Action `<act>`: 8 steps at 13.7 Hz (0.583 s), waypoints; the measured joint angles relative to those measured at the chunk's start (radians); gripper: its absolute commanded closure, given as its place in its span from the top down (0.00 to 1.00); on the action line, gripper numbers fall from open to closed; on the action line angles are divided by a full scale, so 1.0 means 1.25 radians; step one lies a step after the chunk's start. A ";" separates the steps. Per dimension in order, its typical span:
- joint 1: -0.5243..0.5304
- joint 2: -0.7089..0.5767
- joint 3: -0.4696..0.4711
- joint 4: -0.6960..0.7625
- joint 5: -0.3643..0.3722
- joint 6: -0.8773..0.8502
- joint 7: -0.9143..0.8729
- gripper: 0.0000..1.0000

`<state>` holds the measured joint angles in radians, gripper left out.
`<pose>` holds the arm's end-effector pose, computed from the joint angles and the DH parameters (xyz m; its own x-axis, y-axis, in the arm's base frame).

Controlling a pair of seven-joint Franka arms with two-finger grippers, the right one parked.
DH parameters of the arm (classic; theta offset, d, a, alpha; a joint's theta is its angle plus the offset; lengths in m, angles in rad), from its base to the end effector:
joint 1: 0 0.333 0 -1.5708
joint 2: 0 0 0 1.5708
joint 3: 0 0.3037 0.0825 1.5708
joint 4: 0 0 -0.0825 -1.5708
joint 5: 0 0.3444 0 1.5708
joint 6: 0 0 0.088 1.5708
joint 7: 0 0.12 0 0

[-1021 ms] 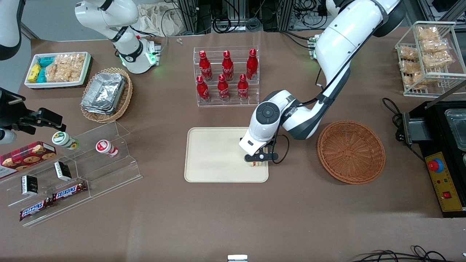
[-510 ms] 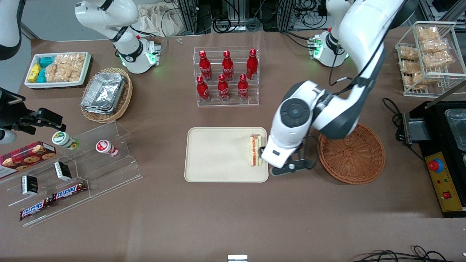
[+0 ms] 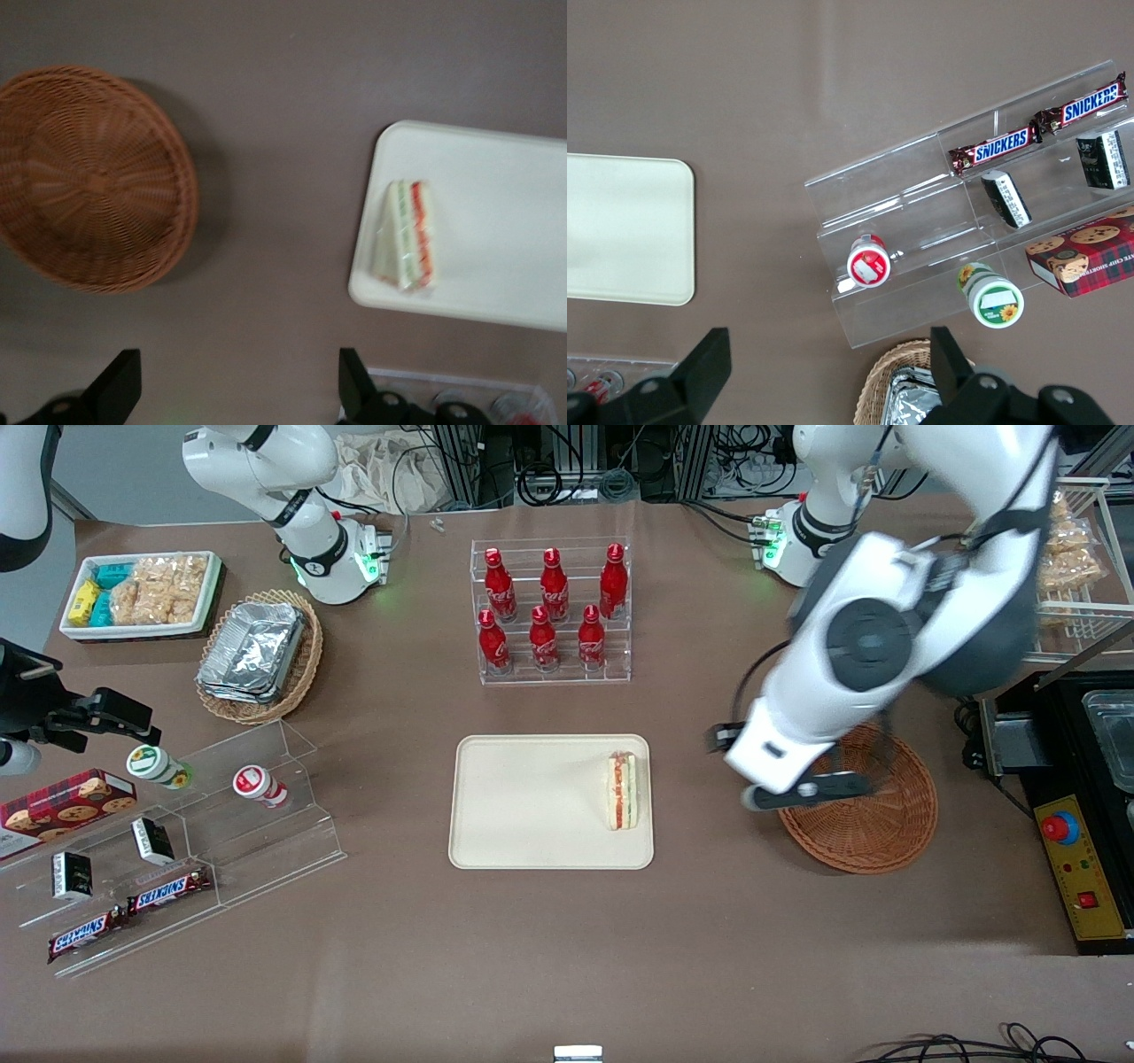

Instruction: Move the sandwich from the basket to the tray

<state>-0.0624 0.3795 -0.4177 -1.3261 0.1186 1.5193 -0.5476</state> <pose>0.5579 -0.2270 0.5005 0.9854 0.0822 -0.1491 0.0751 -0.9958 -0.0524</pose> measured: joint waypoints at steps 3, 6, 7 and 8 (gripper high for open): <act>0.016 -0.068 0.120 0.000 -0.045 -0.085 0.185 1.00; 0.038 -0.130 0.170 -0.006 -0.055 -0.147 0.258 1.00; 0.044 -0.151 0.175 -0.019 -0.055 -0.151 0.263 1.00; 0.045 -0.174 0.187 -0.037 -0.058 -0.151 0.276 1.00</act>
<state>-0.0067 0.1624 -0.1842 -1.3730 0.0460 1.3309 -0.2023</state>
